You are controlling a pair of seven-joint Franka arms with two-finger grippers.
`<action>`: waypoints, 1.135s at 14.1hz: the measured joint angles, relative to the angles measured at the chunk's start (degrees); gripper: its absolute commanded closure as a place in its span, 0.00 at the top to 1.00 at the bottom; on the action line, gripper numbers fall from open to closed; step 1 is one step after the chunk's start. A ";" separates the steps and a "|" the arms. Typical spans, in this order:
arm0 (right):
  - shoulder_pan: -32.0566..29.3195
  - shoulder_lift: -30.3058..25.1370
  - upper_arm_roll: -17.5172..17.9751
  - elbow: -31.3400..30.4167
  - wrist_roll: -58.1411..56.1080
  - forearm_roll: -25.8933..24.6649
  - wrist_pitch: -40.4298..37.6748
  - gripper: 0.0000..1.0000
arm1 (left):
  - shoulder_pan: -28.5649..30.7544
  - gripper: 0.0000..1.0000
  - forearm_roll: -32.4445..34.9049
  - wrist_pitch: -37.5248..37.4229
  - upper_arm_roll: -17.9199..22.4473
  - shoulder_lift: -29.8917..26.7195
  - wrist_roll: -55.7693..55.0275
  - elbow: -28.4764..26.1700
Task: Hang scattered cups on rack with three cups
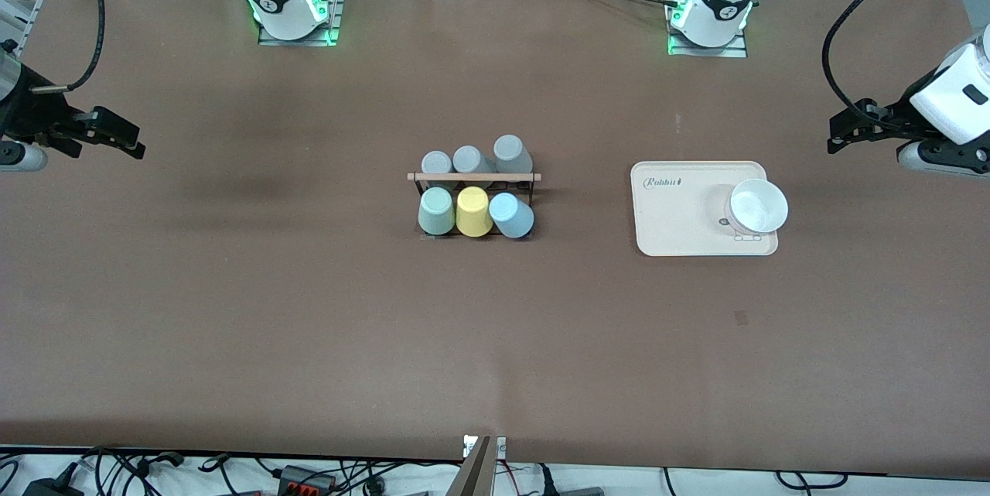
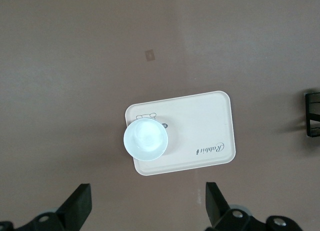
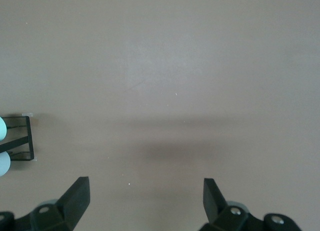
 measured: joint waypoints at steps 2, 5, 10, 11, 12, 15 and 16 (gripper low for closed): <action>0.00 0.00 0.00 -0.09 -0.13 0.00 -0.01 1.00 | 0.03 1.00 0.00 0.00 0.00 0.01 0.00 0.00; 0.00 0.01 0.00 -0.09 -0.21 0.00 1.34 1.00 | 0.07 1.00 0.00 0.00 0.00 0.01 0.00 0.00; 0.00 0.00 0.00 -0.09 -0.23 0.00 1.82 1.00 | 0.07 1.00 0.00 0.00 0.00 0.01 0.00 0.00; 0.00 -0.01 0.00 -0.09 -0.23 0.00 1.83 1.00 | 0.07 1.00 0.00 0.00 0.01 0.01 0.00 0.00; 0.00 -0.01 0.00 -0.09 -0.23 0.00 1.83 1.00 | 0.09 1.00 0.00 0.00 0.01 0.01 0.00 0.00; -0.08 -0.01 0.05 -0.09 -0.23 0.00 1.84 1.00 | 0.13 1.00 0.00 0.00 0.01 0.01 0.00 0.00; -0.28 -0.01 0.07 -0.09 -0.23 0.00 1.85 1.00 | 0.13 1.00 0.00 0.00 0.01 0.01 0.00 0.00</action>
